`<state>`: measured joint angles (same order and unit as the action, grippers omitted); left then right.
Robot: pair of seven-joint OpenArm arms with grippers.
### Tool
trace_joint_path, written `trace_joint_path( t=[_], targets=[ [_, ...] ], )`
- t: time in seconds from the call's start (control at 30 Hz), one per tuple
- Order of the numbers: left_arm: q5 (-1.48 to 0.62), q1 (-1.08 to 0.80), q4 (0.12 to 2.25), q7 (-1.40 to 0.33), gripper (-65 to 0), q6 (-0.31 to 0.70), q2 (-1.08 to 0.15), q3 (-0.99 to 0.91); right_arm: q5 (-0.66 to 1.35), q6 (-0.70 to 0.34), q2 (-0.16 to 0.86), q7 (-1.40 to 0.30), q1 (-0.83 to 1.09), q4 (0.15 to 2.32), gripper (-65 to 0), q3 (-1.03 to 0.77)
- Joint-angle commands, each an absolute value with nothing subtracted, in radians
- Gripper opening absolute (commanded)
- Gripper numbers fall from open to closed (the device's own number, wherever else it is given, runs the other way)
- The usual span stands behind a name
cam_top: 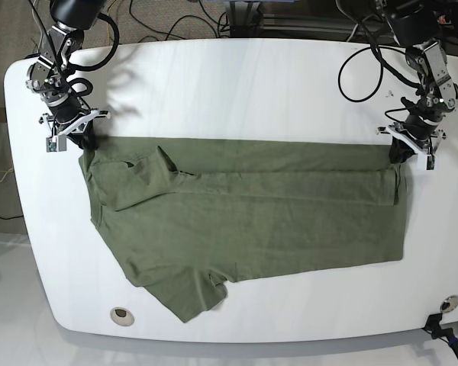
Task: Fold the T-shirt properly
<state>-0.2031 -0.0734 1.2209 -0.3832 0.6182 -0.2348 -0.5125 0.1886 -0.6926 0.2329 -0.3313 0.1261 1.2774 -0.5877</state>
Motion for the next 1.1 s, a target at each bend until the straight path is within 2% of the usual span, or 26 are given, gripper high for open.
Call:
trace_joint_path(
  t=[0.0, 0.3, 0.67, 1.07],
  targets=[
    [-0.191, -0.093, 1.245, -0.403, -65.0, 0.619, -0.246, -0.513, 0.182, -0.698, 0.248, -0.344, 0.147, 1.328, -65.0, -0.590],
    [-0.193, -0.360, 1.474, -0.406, -65.0, 0.619, -0.246, -0.518, 0.182, -0.698, 0.173, -0.351, 0.387, 1.564, -65.0, -0.596],
    [-0.194, -0.628, 1.666, -0.406, -65.0, 0.619, -0.243, -0.552, 0.180, -0.698, 0.174, -0.351, 0.604, 1.695, -65.0, -0.598],
    [-0.191, -0.630, 1.670, -0.417, -65.0, 0.621, -0.248, -0.576, 0.177, -0.698, 0.177, -0.352, 0.634, 1.707, -65.0, -0.595]
  ],
)
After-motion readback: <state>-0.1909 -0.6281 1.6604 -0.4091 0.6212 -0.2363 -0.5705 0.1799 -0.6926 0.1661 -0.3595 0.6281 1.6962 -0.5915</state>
